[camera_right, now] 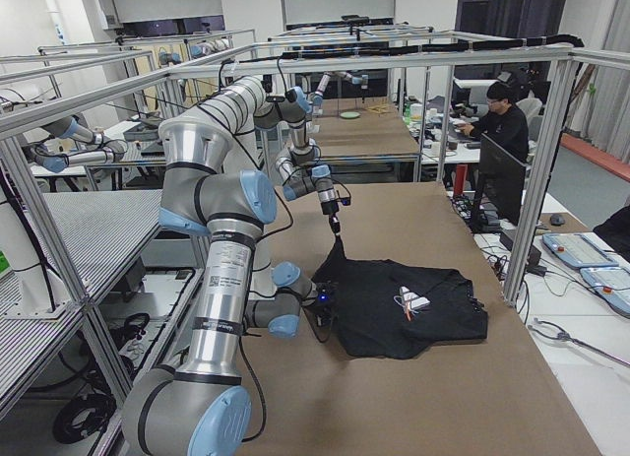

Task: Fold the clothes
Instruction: 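Lift the hem with both grippers and fold it toward the collar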

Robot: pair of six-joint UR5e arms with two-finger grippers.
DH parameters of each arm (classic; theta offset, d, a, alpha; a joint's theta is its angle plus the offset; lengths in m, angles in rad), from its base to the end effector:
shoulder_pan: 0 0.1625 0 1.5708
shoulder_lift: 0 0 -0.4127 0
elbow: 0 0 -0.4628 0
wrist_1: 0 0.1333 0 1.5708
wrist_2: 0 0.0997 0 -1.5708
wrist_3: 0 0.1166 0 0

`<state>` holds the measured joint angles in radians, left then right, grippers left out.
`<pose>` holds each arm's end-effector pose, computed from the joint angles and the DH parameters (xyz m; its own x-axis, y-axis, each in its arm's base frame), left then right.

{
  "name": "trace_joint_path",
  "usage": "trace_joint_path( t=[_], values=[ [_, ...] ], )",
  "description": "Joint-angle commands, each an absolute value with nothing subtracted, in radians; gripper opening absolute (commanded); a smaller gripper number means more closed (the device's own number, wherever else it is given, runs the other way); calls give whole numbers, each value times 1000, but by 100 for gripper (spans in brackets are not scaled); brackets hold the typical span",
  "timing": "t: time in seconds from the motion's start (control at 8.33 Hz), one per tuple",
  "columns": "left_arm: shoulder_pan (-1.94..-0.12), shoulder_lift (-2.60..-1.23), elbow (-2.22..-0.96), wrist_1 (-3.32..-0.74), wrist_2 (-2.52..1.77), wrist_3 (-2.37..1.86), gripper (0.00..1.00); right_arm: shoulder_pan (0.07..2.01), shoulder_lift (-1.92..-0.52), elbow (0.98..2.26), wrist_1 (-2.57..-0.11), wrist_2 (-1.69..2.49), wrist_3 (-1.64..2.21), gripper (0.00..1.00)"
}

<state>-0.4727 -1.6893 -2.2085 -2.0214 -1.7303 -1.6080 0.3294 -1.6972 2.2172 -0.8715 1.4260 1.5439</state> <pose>0.4183 -0.3428 0.2026 0.3049 -0.1972 -0.9317 0.3289 0.9399 -0.0913 -0.4172 -0.3013 0.2881 0.3377 0.0873 0.9372 -0.4394 0.8952 0.0749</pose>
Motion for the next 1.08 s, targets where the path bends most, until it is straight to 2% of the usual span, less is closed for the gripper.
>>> trace_joint_path(
  t=[0.0, 0.12, 0.24, 0.36, 0.48, 0.72, 0.96],
  values=[
    [-644, -1891, -2209, -1734, -1923, -1420, 0, 521, -1507, 2220, -1149, 1658, 1369, 0],
    [-656, -1949, -2210, -1651, -1963, -1363, 0, 523, -1461, 2226, -1237, 1704, 1306, 0],
    [-666, -1960, -2230, -1617, -2020, -1318, 0, 522, -1471, 2262, -1280, 1756, 1295, 0],
    [-669, -1922, -2247, -1618, -2125, -1280, 0, 514, -1504, 2319, -1285, 1876, 1295, 0],
    [-640, -1851, -2307, -1624, -2179, -1266, 0, 465, -1550, 2385, -1287, 1970, 1293, 0],
    [-485, -1682, -2512, -1624, -2215, -1264, 0, 266, -1688, 2527, -1301, 1979, 1295, 0],
    [-389, -1582, -2641, -1623, -2217, -1264, 0, 177, -1707, 2617, -1376, 1977, 1295, 0]
  ],
)
